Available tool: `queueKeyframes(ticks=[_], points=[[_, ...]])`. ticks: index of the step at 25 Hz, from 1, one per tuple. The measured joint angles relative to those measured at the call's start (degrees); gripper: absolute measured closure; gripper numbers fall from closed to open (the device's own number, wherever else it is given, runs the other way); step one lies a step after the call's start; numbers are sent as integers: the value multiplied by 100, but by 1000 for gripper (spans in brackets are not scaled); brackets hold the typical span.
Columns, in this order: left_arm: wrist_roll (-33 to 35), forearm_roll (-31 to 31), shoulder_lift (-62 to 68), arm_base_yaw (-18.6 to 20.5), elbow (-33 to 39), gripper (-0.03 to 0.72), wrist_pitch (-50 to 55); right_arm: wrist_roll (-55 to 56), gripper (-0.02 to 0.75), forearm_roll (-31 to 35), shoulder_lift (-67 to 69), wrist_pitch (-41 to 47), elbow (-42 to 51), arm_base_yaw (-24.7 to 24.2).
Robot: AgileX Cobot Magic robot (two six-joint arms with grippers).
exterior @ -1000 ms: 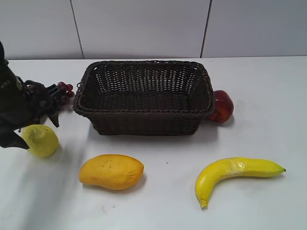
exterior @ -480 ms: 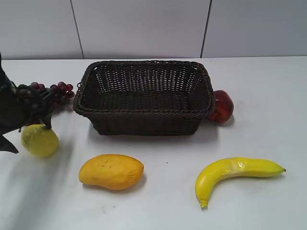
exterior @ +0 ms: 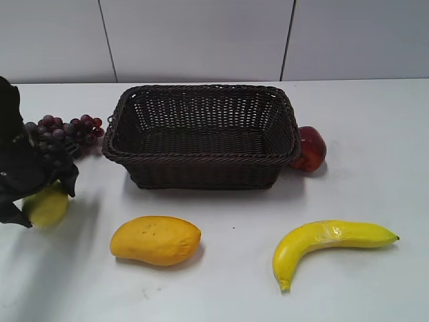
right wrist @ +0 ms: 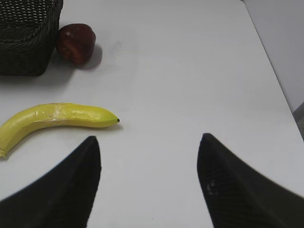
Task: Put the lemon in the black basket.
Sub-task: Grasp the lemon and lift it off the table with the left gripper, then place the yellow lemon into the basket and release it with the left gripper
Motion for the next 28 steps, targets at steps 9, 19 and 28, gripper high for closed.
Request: queueKeyframes(ticks=[9, 19, 28], points=[[0, 970, -666, -36, -652, 109, 295, 0, 251, 0, 0, 0, 0, 0], [524, 2333, -621, -929, -2007, 109, -1230, 0, 251, 0, 0, 0, 0, 0], [566, 2855, 349, -1863, -2332, 109, -1948, 0, 251, 0, 0, 0, 0, 0]])
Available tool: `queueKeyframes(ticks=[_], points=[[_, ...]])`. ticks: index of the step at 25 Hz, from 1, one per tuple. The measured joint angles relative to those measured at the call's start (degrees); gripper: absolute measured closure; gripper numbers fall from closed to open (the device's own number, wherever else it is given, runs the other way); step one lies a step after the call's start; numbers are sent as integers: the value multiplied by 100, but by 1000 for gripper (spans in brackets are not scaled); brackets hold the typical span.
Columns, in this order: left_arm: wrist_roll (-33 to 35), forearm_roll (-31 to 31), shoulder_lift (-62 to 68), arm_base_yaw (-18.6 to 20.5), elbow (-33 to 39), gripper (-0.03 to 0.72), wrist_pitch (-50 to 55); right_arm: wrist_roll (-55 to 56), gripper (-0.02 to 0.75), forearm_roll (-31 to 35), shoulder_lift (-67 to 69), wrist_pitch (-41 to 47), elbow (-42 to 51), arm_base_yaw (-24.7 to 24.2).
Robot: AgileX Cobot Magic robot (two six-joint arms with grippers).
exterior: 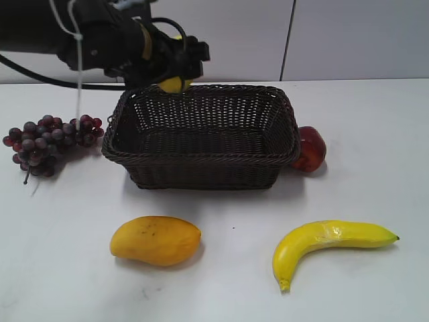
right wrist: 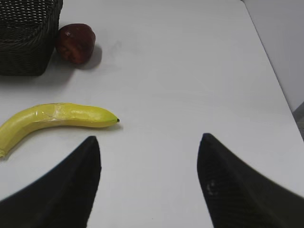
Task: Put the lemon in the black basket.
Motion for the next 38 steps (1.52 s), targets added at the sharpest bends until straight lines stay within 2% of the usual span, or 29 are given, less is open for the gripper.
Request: queueKeyframes(ticks=[3, 6, 12, 14, 16, 19, 22, 25, 28, 31, 34, 38], points=[[7, 0, 241, -175, 0, 109, 13, 0, 251, 5, 0, 0, 0, 0], [7, -65, 336, -205, 0, 45, 78, 0, 251, 5, 0, 0, 0, 0], [46, -254, 249, -197, -2, 38, 607, 0, 251, 5, 0, 0, 0, 0], [295, -422, 117, -158, -2, 40, 819, 0, 251, 5, 0, 0, 0, 0], [882, -774, -75, -54, -2, 49, 998, 0, 251, 5, 0, 0, 0, 0], [2295, -1869, -288, 292, -130, 60, 1664, 0, 251, 5, 0, 0, 0, 0], [4023, -3317, -322, 969, -422, 67, 2792, 0, 251, 5, 0, 0, 0, 0], [4815, -4102, -322, 1678, -694, 69, 3839, 0, 251, 5, 0, 0, 0, 0], [5275, -4083, -322, 2215, -851, 72, 4788, 0, 251, 5, 0, 0, 0, 0], [5486, -3745, -322, 2484, -857, 78, 5568, 0, 251, 5, 0, 0, 0, 0], [5695, -3535, -397, 2576, -809, 89, 5720, 0, 251, 5, 0, 0, 0, 0], [6023, -3538, -996, 2590, -373, 99, 5735, 0, 251, 5, 0, 0, 0, 0]])
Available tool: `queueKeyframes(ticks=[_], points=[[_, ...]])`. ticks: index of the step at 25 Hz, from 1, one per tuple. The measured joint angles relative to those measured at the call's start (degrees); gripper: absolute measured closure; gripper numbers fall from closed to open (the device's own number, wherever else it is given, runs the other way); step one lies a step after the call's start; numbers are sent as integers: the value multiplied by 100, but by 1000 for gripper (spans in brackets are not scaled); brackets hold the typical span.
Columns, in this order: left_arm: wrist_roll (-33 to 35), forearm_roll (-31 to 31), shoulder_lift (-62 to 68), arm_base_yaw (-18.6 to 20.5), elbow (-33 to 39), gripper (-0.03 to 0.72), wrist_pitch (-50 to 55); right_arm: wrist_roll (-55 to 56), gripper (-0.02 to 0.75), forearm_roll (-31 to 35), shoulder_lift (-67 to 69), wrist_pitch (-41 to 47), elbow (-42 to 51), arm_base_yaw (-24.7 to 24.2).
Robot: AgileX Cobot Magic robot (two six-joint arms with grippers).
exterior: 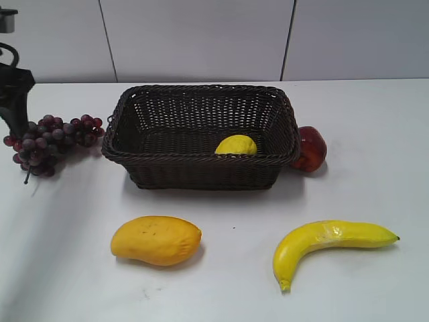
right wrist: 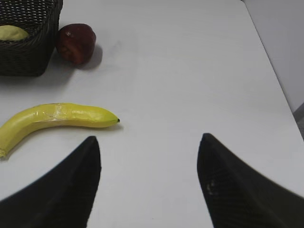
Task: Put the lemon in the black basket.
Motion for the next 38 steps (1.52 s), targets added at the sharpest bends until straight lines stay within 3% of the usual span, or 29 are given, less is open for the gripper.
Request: queueKeyframes(ticks=[10, 23, 38], points=[[392, 0, -2539, 0, 2048, 101, 38, 0, 251, 0, 0, 0, 0, 0], [422, 0, -6375, 0, 4707, 101, 7, 0, 251, 0, -4, 0, 0, 0], [398, -77, -9489, 0, 5159, 106, -531, 0, 251, 0, -4, 0, 0, 0]])
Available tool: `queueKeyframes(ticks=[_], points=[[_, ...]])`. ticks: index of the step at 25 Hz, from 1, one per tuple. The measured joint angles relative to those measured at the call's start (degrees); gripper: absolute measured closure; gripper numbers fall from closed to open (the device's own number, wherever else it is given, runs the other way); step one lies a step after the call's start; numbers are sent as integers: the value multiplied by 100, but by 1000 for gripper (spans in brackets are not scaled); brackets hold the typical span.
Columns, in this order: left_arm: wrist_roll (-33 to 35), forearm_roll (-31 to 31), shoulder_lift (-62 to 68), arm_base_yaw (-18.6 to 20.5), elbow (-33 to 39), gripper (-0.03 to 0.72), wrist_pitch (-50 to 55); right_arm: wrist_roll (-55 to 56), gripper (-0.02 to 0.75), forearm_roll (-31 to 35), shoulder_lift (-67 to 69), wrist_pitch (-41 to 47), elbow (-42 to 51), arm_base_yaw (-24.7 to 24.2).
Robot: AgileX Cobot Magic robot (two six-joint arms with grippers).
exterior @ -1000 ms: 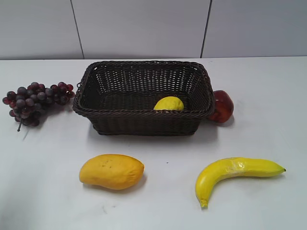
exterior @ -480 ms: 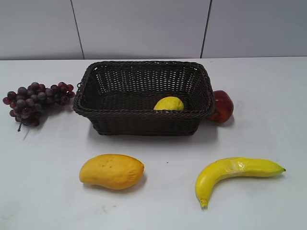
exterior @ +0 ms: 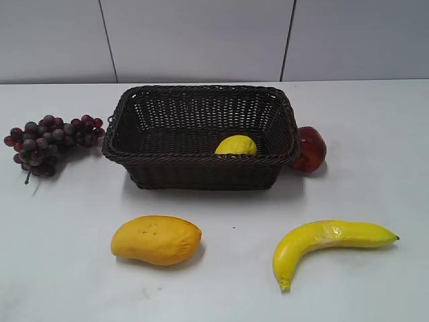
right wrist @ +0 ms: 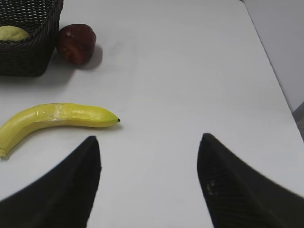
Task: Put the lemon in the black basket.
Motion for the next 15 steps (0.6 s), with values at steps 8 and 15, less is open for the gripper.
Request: queueKeyframes(ticks=[8, 15], points=[[-159, -32, -323, 0, 70, 109, -152, 0, 251, 34, -2, 6, 0, 0], [-174, -32, -323, 0, 70, 110, -158, 0, 251, 34, -6, 1, 0, 0]])
